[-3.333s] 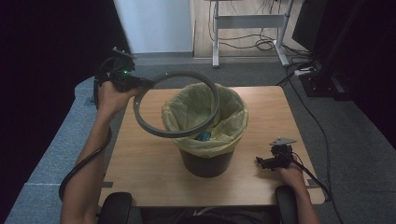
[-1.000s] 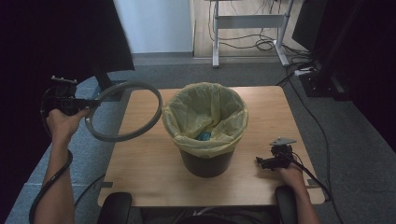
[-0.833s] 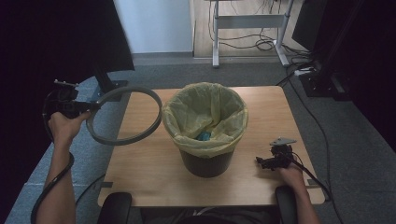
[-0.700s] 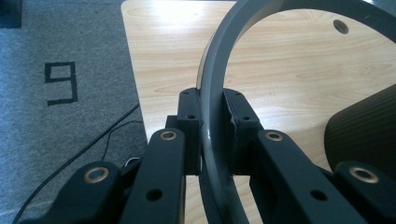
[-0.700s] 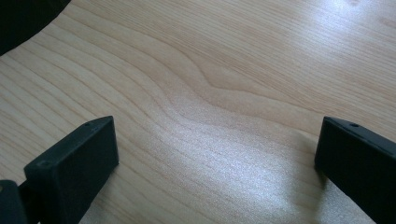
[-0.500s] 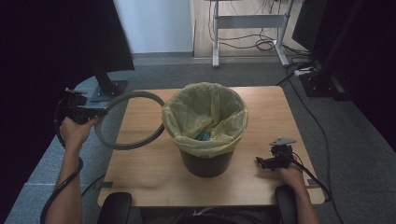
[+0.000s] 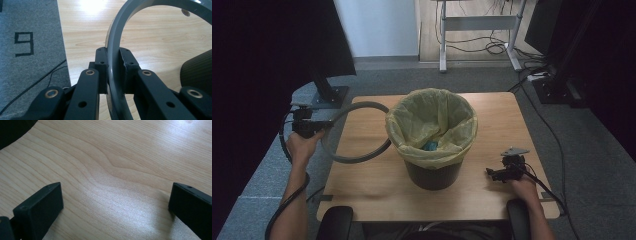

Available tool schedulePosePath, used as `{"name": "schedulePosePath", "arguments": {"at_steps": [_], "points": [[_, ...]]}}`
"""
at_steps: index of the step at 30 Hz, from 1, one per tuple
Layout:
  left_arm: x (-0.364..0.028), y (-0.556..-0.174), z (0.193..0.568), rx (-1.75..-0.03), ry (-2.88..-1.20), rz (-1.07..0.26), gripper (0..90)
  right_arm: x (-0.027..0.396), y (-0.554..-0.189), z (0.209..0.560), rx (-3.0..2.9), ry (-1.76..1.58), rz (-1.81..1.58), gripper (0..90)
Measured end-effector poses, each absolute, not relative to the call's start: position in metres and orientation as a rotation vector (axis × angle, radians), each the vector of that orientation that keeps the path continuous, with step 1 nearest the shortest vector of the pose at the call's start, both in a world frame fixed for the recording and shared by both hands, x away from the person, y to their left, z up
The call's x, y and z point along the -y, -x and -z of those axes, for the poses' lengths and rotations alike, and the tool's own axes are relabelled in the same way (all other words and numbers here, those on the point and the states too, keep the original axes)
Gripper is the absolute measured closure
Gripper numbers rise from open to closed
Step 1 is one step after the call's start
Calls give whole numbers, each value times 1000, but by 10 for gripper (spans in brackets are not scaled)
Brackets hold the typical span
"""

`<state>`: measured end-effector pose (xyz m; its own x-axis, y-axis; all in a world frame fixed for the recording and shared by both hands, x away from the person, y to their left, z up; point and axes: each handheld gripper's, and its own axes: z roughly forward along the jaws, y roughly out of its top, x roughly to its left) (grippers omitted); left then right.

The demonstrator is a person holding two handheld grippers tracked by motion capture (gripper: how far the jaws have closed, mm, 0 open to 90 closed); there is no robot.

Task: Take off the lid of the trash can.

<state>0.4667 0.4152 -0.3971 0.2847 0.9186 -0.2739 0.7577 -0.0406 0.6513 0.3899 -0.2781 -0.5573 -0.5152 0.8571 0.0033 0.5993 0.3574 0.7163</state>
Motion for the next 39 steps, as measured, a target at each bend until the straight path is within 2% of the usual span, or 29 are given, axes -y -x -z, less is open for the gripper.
{"name": "schedulePosePath", "arguments": {"at_steps": [39], "points": [[-391,-472,497,-1559,-1861,-298,783,278,-390,557,-2253,-1277,-953,0]]}}
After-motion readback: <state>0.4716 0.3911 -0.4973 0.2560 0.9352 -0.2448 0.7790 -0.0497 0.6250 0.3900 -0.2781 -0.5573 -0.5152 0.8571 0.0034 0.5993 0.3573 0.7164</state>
